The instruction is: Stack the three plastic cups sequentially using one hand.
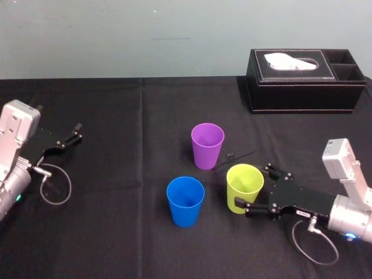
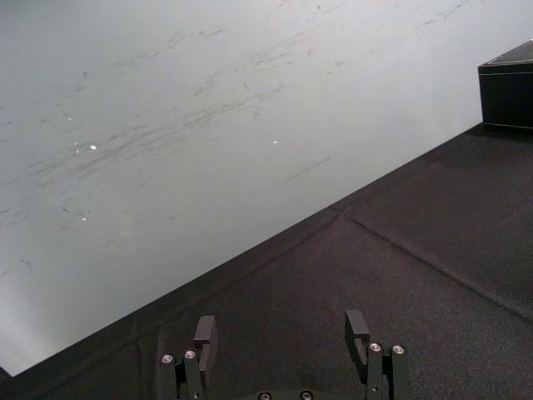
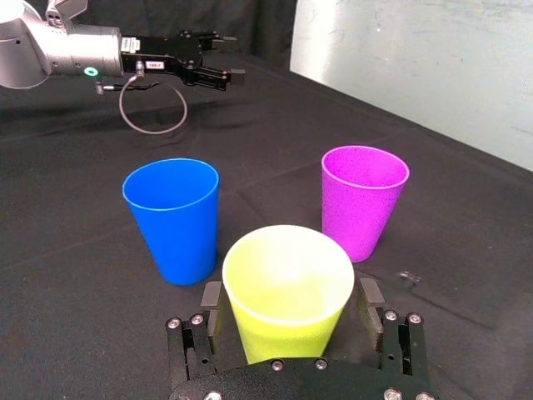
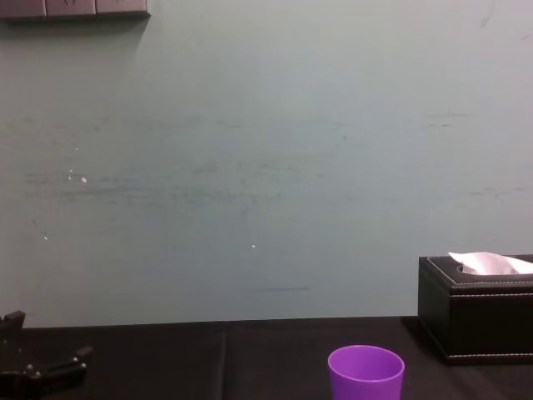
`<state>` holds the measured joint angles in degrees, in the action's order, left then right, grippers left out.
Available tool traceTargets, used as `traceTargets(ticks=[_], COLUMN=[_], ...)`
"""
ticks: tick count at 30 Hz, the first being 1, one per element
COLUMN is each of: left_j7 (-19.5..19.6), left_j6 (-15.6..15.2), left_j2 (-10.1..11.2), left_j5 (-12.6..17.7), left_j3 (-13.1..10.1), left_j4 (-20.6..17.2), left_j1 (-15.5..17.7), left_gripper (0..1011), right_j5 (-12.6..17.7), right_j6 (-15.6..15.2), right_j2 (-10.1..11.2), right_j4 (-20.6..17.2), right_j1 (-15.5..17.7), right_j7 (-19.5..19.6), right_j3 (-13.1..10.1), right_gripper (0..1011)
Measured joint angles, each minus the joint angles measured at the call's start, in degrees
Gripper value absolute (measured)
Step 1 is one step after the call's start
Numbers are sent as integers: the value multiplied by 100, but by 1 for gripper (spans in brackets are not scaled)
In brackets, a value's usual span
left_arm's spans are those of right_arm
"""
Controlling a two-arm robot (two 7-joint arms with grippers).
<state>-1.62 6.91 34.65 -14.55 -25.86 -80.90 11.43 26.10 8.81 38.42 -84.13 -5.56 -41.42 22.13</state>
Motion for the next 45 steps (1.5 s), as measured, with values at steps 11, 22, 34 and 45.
traceTargets(ticks=[11, 22, 34, 45], left_j7=[0, 0, 0, 0], left_j6=[0, 0, 0, 0], left_j2=[0, 0, 0, 0], left_j5=[0, 0, 0, 0], left_j3=[0, 0, 0, 0], left_j4=[0, 0, 0, 0], left_j1=[0, 0, 0, 0], left_gripper=[1011, 1011, 1011, 1011], right_j5=[-13, -12, -9, -5], right_j6=[-133, -108, -93, -87], right_j2=[-98, -81, -75, -70], right_j4=[77, 60, 53, 48], right_j1=[-96, -77, -70, -65], right_j7=[43, 41, 39, 39], right_j3=[115, 96, 87, 83], right_gripper=[1004, 890, 737, 731])
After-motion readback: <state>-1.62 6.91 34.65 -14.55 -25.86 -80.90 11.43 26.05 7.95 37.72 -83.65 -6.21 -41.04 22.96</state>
